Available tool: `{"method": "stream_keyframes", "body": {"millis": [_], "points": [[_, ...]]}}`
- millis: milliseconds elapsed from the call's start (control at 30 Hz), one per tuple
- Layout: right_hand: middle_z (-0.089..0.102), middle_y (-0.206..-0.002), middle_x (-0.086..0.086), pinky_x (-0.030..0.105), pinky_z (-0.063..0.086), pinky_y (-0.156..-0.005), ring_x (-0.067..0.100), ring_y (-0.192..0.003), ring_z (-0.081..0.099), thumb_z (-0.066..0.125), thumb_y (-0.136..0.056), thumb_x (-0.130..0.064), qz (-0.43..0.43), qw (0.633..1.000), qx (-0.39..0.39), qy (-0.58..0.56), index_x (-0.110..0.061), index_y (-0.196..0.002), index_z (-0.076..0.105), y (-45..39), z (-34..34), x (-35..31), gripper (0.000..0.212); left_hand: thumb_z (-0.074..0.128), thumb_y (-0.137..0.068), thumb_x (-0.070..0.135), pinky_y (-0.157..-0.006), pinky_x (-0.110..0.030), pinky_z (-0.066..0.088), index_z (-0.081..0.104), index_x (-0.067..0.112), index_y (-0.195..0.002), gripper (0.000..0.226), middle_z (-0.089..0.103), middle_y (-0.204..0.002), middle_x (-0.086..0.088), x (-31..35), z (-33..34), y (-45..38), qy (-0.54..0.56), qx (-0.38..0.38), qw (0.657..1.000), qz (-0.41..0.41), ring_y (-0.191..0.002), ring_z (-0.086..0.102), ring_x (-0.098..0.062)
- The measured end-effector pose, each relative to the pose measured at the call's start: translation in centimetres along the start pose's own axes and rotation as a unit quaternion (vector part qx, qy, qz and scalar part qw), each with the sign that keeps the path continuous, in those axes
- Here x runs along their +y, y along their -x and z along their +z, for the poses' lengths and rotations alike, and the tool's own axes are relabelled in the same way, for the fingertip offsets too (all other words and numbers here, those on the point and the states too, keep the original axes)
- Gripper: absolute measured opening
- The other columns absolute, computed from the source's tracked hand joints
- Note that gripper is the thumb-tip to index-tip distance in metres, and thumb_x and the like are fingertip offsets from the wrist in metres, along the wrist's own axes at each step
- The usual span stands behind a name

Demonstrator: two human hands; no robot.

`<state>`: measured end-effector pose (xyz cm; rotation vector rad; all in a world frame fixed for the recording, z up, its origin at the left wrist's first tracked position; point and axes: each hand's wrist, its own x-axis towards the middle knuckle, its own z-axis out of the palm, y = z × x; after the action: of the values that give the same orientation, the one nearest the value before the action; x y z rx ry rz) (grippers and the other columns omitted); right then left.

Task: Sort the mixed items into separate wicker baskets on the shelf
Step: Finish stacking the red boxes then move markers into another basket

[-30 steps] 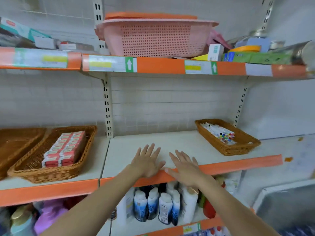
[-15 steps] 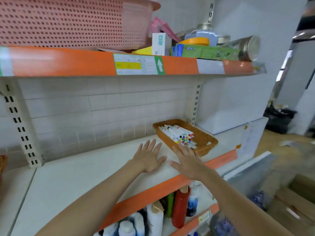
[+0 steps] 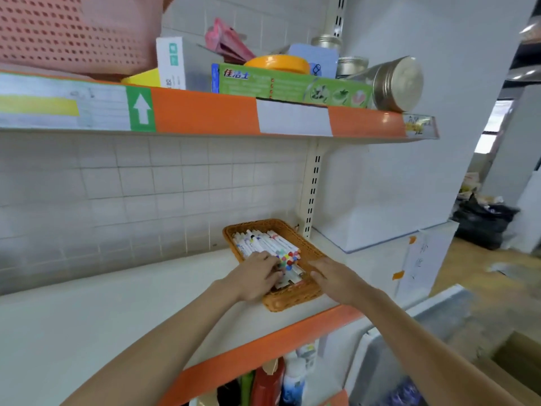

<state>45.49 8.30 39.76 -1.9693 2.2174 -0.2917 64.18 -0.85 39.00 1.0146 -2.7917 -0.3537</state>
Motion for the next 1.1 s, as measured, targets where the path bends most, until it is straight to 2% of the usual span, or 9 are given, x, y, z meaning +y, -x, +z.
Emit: {"method": "stream_keyframes", "body": {"millis": [133, 233, 333, 433, 533, 633, 767, 933, 1100], "points": [[0.064, -0.112, 0.005, 0.033, 0.034, -0.09, 0.021, -0.103, 0.056, 0.033, -0.101, -0.022, -0.006, 0.996, -0.032, 0.079, -0.012, -0.108, 0.064, -1.3, -0.8, 0.8, 0.033, 0.046, -0.099, 0.026, -0.095, -0.035, 0.041, 0.059, 0.009, -0.123, 0.032, 0.058, -0.119, -0.011, 0.9, 0.4, -1.4, 0.028, -0.013, 0.999, 0.01, -0.111, 0.051, -0.025], [0.058, -0.084, 0.005, 0.032, 0.028, -0.082, 0.02, -0.082, 0.049, 0.036, -0.094, -0.016, 0.004, 0.994, -0.054, 0.094, -0.016, -0.076, 0.053, -2.1, -1.4, 0.7, 0.025, 0.049, -0.098, 0.025, -0.087, -0.033, 0.044, 0.062, 0.005, -0.113, 0.028, 0.063, -0.112, -0.012, 1.3, 0.3, -2.7, 0.023, -0.04, 0.999, 0.019, -0.102, 0.056, -0.025], [0.044, -0.067, -0.001, 0.037, 0.031, -0.092, 0.018, -0.07, 0.042, 0.039, -0.09, -0.015, 0.026, 0.993, -0.077, 0.082, -0.018, -0.061, 0.042, -2.8, -2.0, 0.4, 0.029, 0.051, -0.097, 0.028, -0.086, -0.034, 0.047, 0.065, 0.007, -0.107, 0.027, 0.065, -0.107, -0.01, 1.3, 0.5, -4.0, 0.032, -0.064, 0.997, 0.015, -0.099, 0.058, -0.024], [0.05, -0.073, -0.001, 0.038, 0.034, -0.095, 0.018, -0.078, 0.047, 0.048, -0.091, -0.025, 0.052, 0.992, -0.088, 0.077, -0.017, -0.068, 0.053, -3.4, -2.3, 0.3, 0.025, 0.053, -0.097, 0.031, -0.084, -0.032, 0.047, 0.067, 0.011, -0.104, 0.025, 0.066, -0.107, -0.008, 1.5, 0.9, -5.1, 0.045, -0.084, 0.995, 0.019, -0.094, 0.058, -0.02], [0.054, -0.079, 0.0, 0.03, 0.04, -0.08, 0.018, -0.078, 0.05, 0.054, -0.087, -0.024, 0.068, 0.992, -0.088, 0.063, -0.017, -0.076, 0.06, -3.8, -2.6, -0.3, 0.014, 0.053, -0.097, 0.027, -0.087, -0.033, 0.048, 0.067, 0.008, -0.109, 0.026, 0.066, -0.111, -0.01, 1.9, 1.4, -5.9, 0.024, -0.092, 0.995, 0.026, -0.1, 0.059, -0.023], [0.055, -0.074, -0.001, 0.025, 0.038, -0.064, 0.018, -0.069, 0.05, 0.053, -0.08, -0.014, 0.071, 0.994, -0.068, 0.041, -0.018, -0.064, 0.055, -4.0, -2.3, -0.5, 0.017, 0.054, -0.096, 0.023, -0.078, -0.033, 0.048, 0.067, 0.003, -0.102, 0.025, 0.066, -0.102, -0.015, 1.8, 2.3, -6.8, 0.018, -0.092, 0.996, 0.008, -0.093, 0.06, -0.026], [0.066, -0.096, -0.004, 0.021, 0.043, -0.07, 0.014, -0.087, 0.061, 0.06, -0.087, -0.015, 0.068, 0.997, -0.005, -0.031, -0.023, -0.082, 0.065, -3.5, -1.4, 0.2, 0.011, 0.059, -0.092, 0.034, -0.08, -0.038, 0.052, 0.068, -0.001, -0.098, 0.036, 0.067, -0.097, -0.017, 1.4, 2.7, -7.3, 0.021, -0.065, 0.998, 0.015, -0.092, 0.063, -0.028], [0.067, -0.105, -0.001, 0.024, 0.051, -0.082, 0.014, -0.096, 0.063, 0.056, -0.092, -0.011, 0.077, 0.989, 0.078, -0.1, -0.015, -0.099, 0.066, -2.6, -0.8, 0.0, 0.013, 0.068, -0.083, 0.029, -0.074, -0.034, 0.051, 0.067, 0.008, -0.092, 0.023, 0.065, -0.091, -0.008, 0.2, 2.0, -7.2, 0.036, 0.017, 0.999, 0.03, -0.085, 0.06, -0.021], [0.063, -0.101, -0.005, 0.007, 0.037, -0.068, 0.007, -0.09, 0.054, 0.063, -0.091, -0.017, 0.051, 0.977, 0.132, -0.163, -0.014, -0.101, 0.067, -2.1, 0.1, -1.3, 0.012, 0.07, -0.08, 0.028, -0.071, -0.028, 0.043, 0.057, 0.016, -0.087, 0.02, 0.055, -0.087, -0.002, -0.3, 0.7, -5.0, 0.059, 0.072, 0.995, 0.025, -0.082, 0.052, -0.017]]}}
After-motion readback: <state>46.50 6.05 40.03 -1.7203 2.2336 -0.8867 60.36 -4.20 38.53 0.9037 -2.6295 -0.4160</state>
